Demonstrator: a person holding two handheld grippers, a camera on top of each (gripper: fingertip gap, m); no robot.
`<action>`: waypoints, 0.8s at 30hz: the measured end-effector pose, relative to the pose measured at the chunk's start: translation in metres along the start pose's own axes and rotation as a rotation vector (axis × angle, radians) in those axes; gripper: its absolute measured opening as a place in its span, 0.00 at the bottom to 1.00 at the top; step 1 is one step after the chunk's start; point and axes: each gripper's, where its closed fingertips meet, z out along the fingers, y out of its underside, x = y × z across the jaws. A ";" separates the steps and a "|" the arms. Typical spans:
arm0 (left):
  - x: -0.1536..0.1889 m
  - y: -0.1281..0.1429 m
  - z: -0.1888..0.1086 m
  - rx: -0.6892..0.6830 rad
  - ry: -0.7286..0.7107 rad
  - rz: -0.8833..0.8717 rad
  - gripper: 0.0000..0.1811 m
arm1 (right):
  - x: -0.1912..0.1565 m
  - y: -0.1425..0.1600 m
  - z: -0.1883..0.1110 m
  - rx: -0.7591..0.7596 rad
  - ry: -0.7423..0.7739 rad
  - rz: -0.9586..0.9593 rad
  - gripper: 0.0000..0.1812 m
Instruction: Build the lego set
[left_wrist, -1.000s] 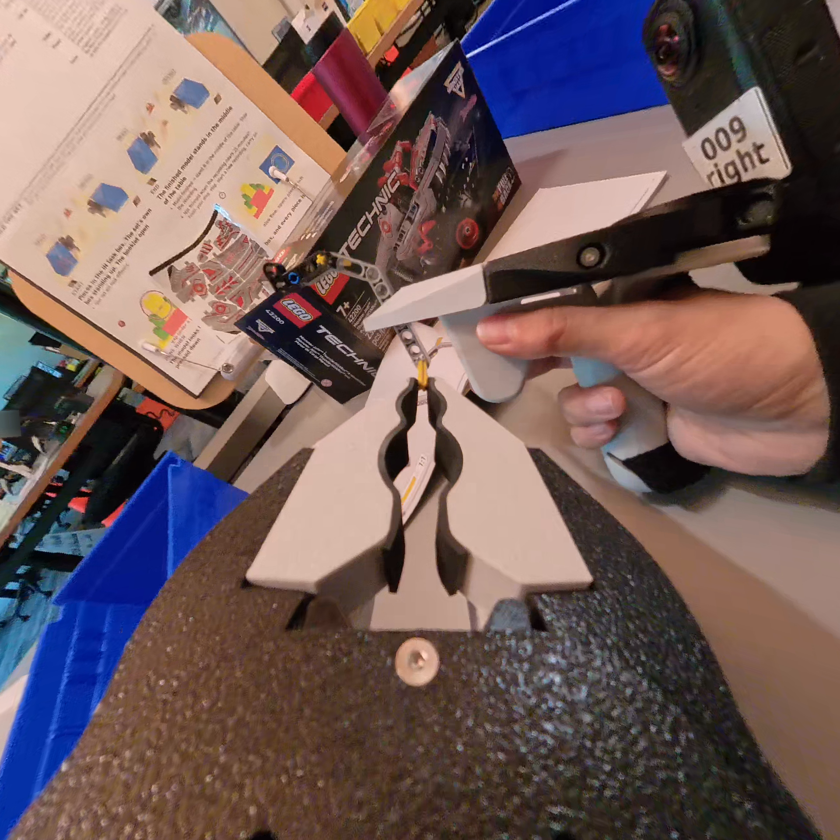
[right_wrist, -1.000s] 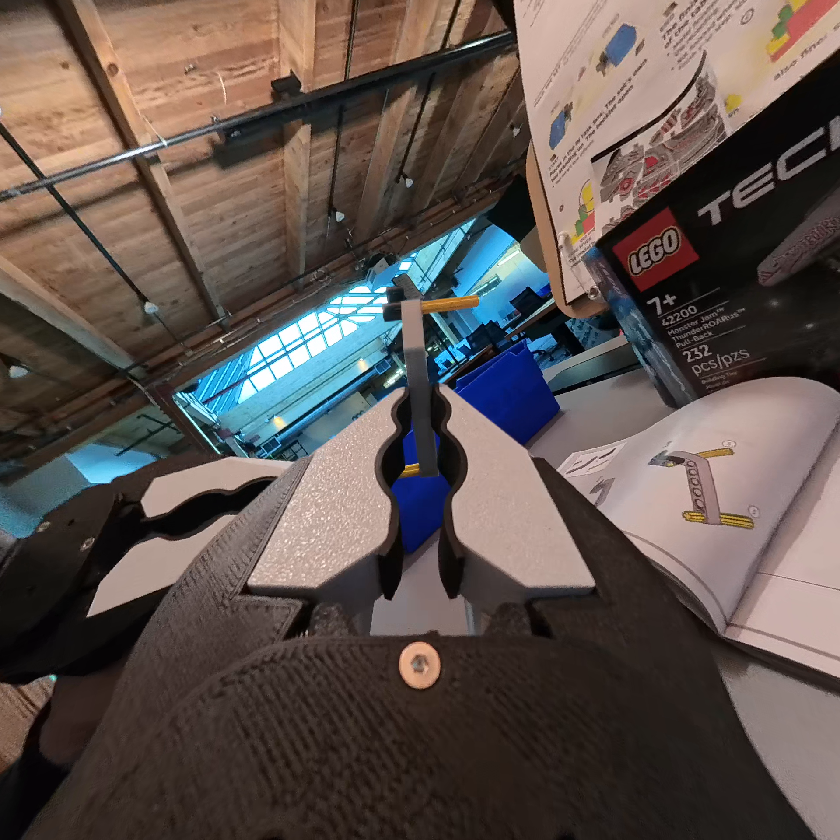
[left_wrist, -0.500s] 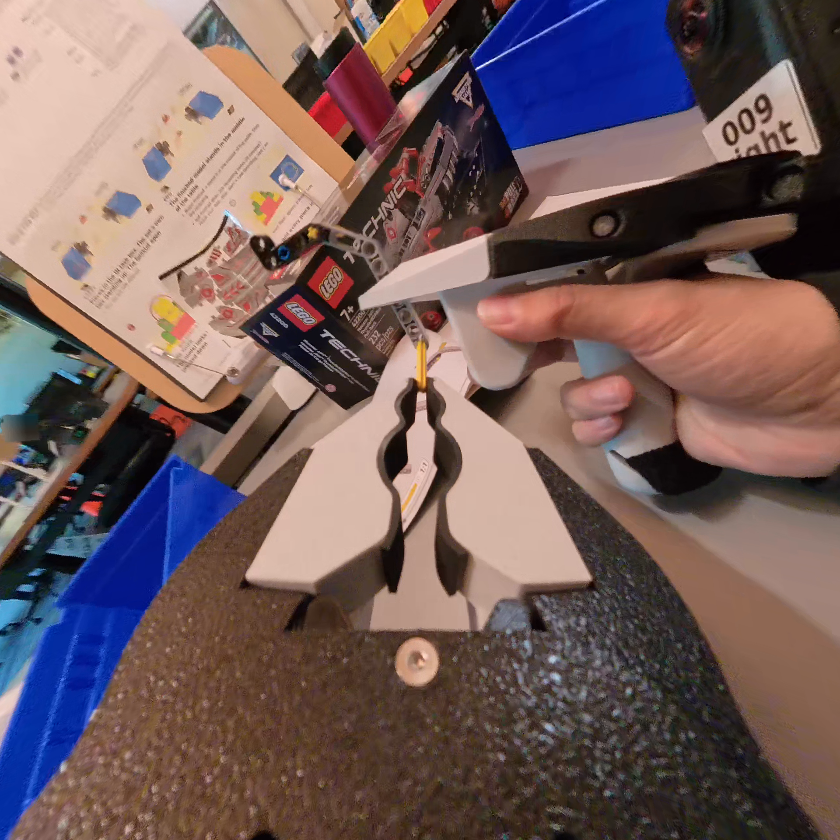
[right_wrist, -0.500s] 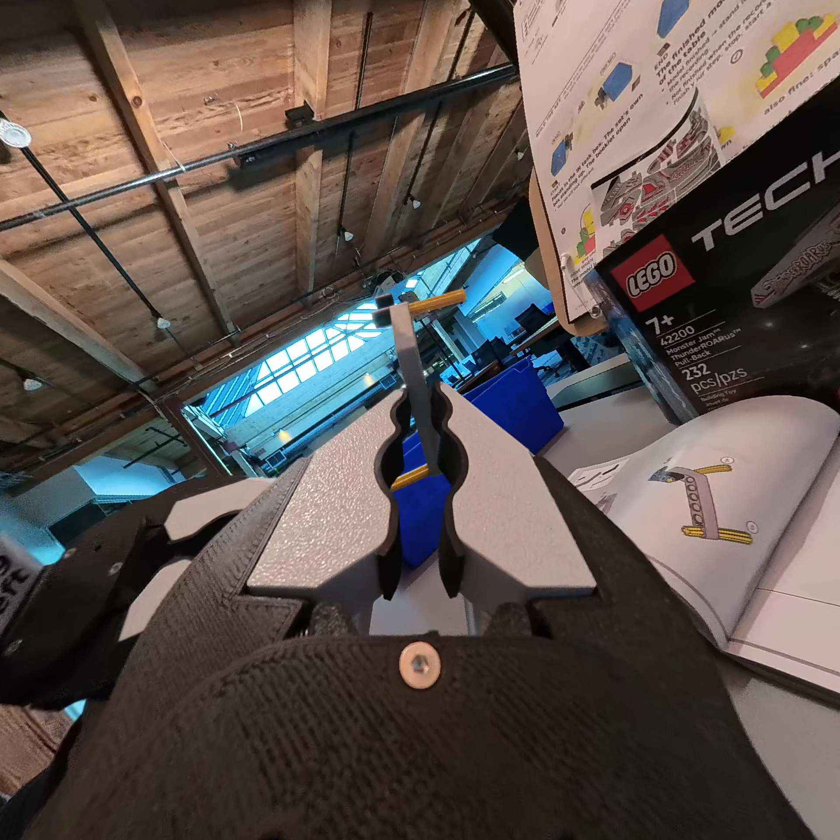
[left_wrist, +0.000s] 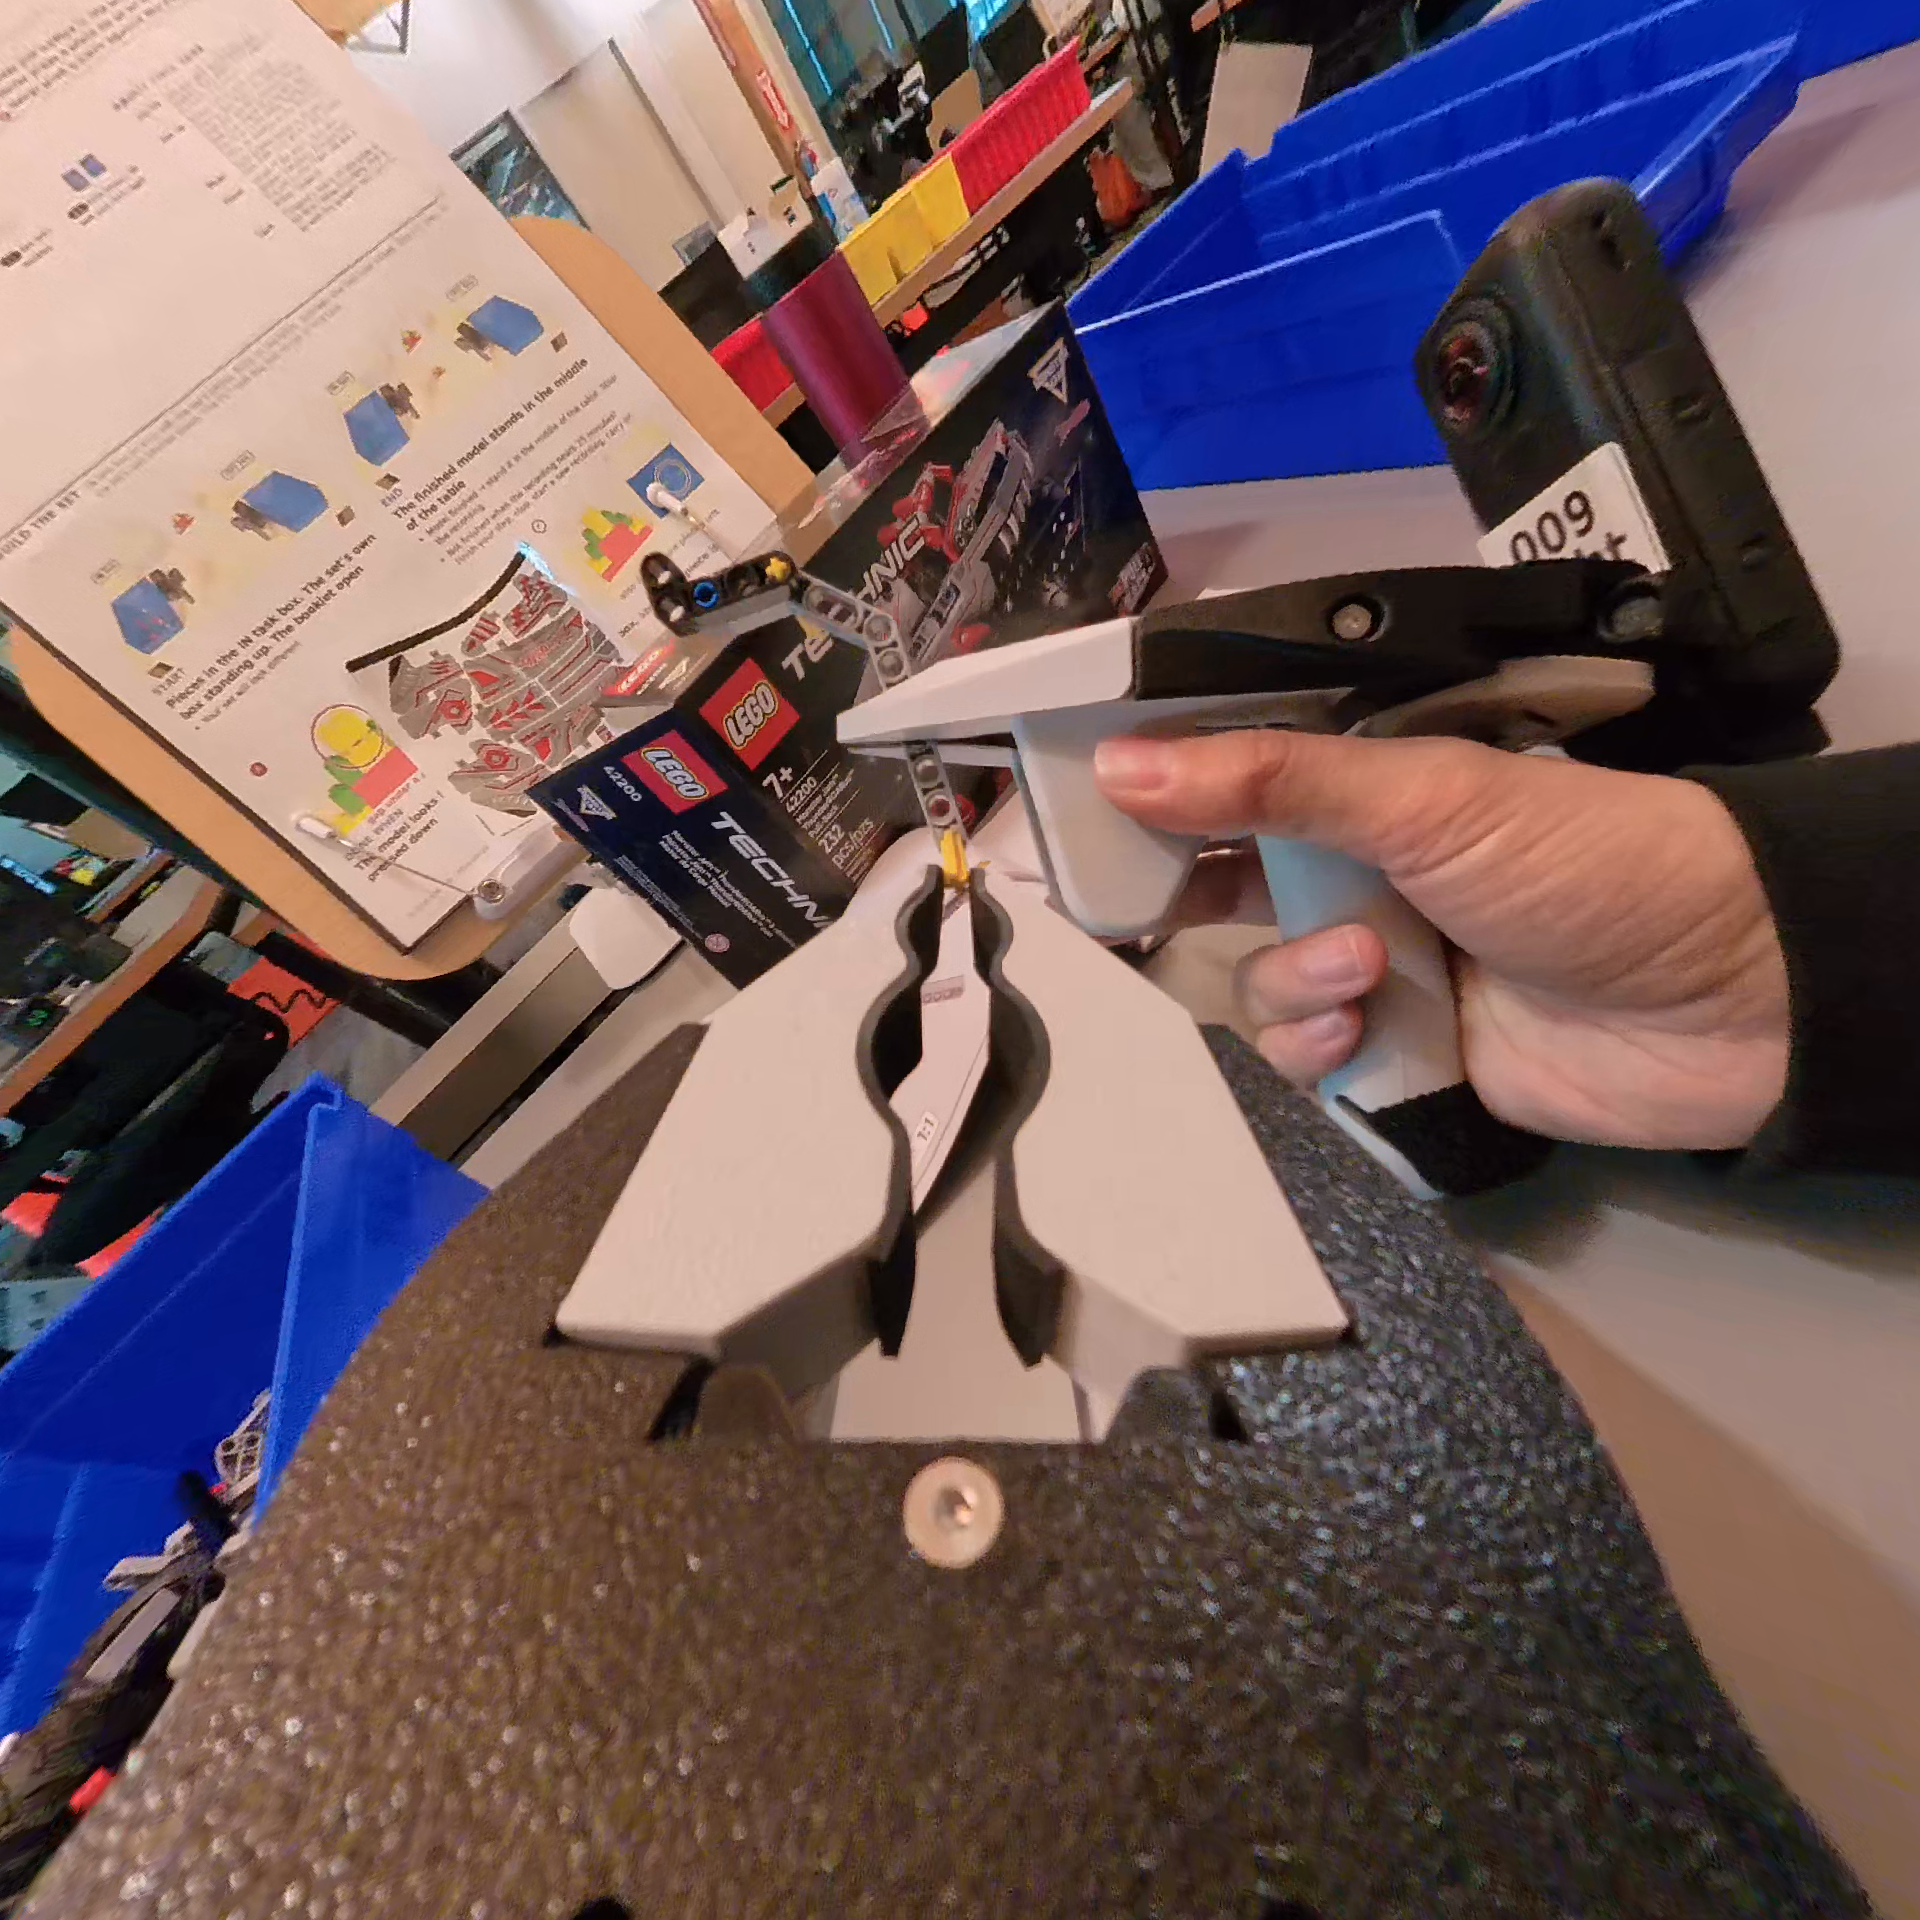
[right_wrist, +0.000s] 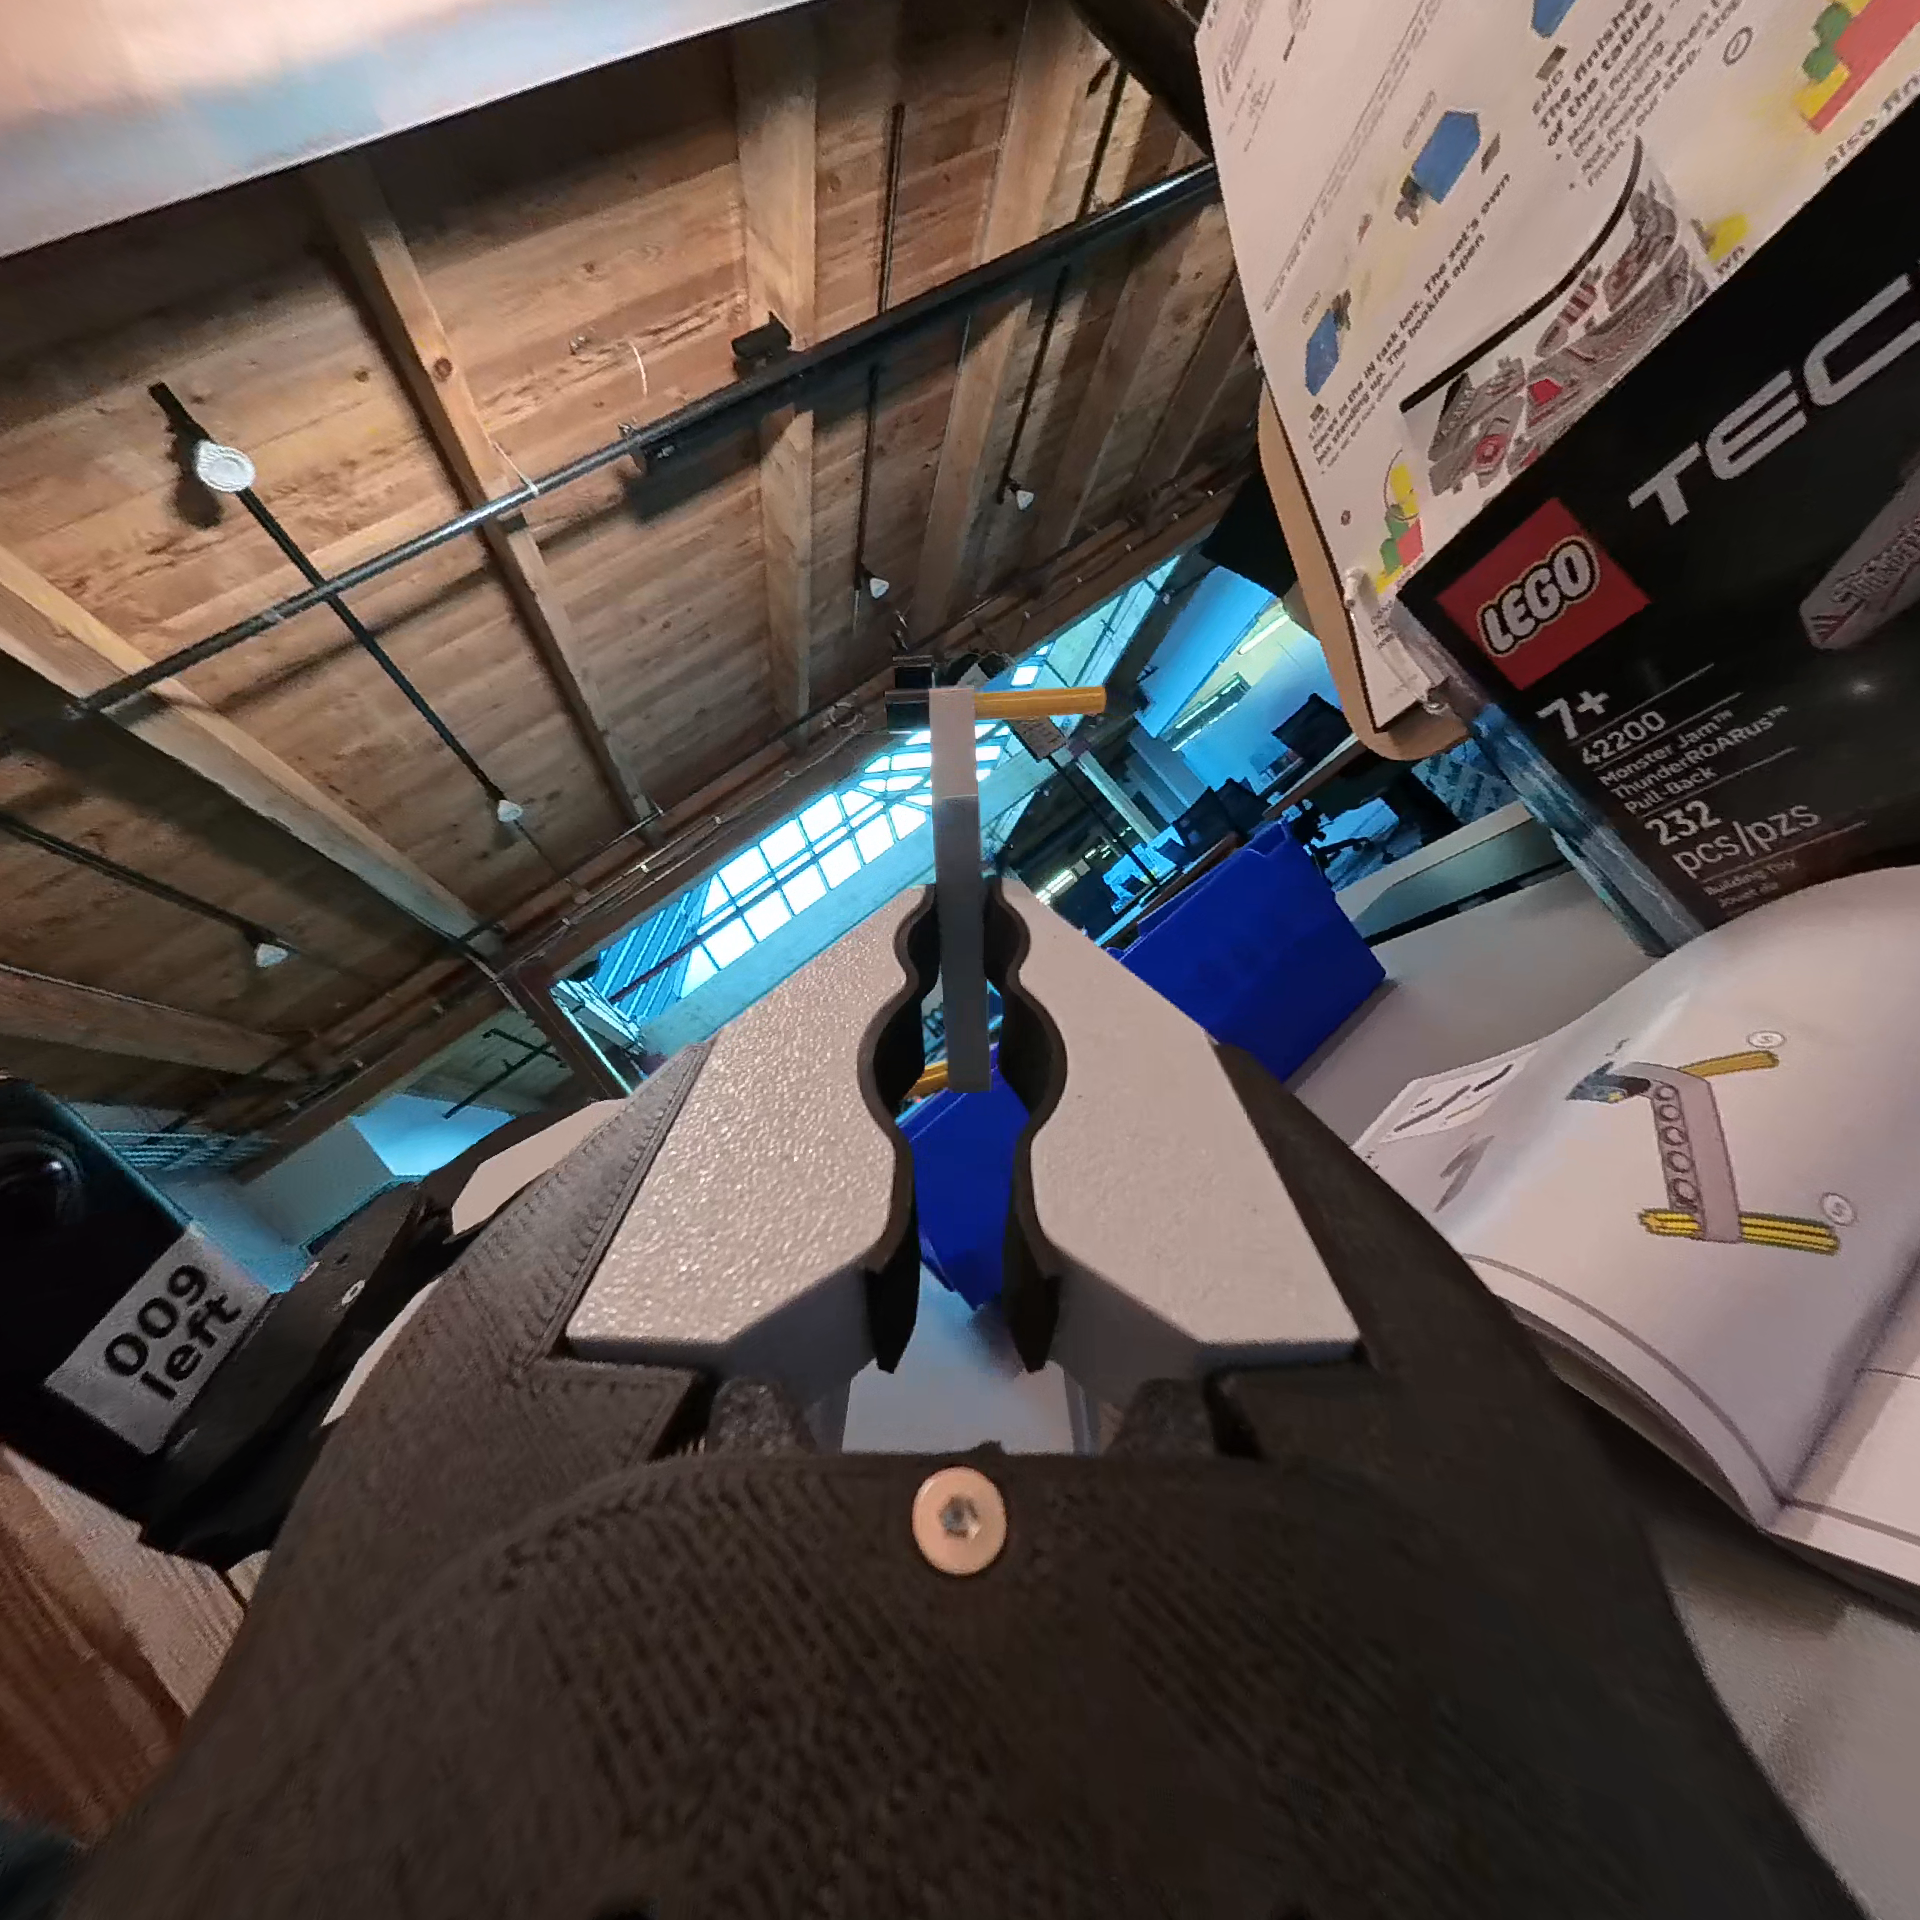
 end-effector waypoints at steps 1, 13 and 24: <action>0.000 0.000 0.000 0.001 0.000 -0.003 0.01 | -0.001 0.000 0.000 0.001 -0.003 -0.005 0.03; 0.004 0.017 0.000 -0.081 0.073 0.002 0.05 | 0.003 -0.005 -0.001 -0.024 0.017 -0.040 0.03; 0.073 0.112 -0.038 -0.277 0.842 0.070 0.13 | 0.019 -0.022 -0.008 -0.116 0.061 -0.127 0.03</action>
